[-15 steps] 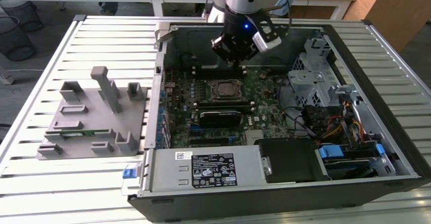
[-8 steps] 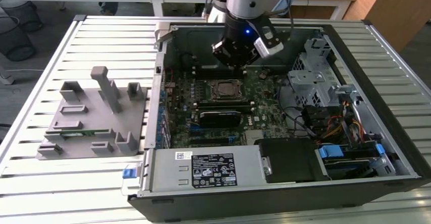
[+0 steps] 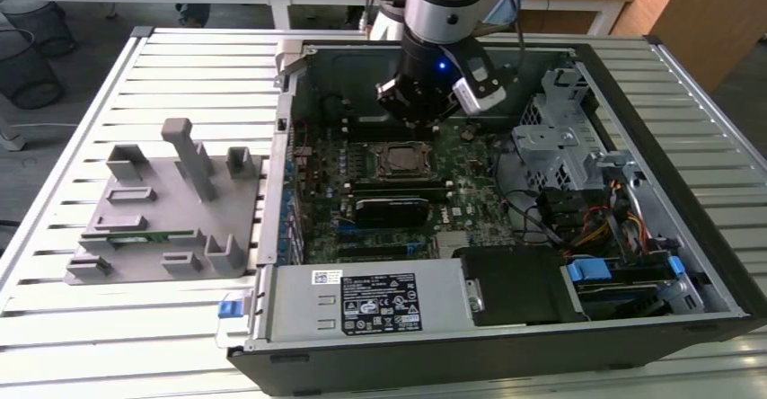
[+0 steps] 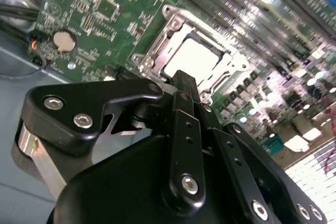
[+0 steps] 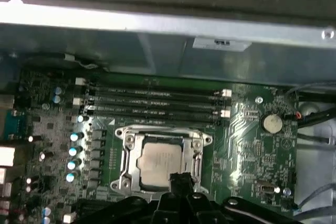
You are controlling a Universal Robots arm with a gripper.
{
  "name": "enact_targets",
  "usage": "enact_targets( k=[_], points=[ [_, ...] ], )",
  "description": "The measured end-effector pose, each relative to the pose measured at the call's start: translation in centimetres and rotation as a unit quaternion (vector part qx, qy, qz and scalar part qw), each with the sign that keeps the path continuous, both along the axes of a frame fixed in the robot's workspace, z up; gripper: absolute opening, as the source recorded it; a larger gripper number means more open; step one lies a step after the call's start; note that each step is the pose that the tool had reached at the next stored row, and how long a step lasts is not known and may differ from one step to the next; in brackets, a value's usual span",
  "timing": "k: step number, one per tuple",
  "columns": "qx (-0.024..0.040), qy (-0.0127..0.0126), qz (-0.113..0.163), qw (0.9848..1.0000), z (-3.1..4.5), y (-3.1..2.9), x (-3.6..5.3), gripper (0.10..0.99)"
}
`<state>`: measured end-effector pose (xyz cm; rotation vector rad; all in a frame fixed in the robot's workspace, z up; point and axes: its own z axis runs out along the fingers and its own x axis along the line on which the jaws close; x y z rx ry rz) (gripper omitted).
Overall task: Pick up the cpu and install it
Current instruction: 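Install the second cpu locking lever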
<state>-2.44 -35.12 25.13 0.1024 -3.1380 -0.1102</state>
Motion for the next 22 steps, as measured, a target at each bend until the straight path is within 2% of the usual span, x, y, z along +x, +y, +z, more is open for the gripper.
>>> enact_targets(
  k=[6, 10, 14, 22],
  points=[
    [0.0, 0.0042, 0.0, 1.0, -0.09, -1.73, 0.0, 0.106],
    [0.0, 0.0044, 0.0, 1.0, -0.28, -2.32, -0.05, 0.106],
    [0.0, 0.0044, 0.0, 1.0, -0.55, -2.7, -0.12, 0.106],
    [0.0, 0.0044, 0.0, 1.0, -0.91, -2.81, -0.99, 0.106]
  ],
)
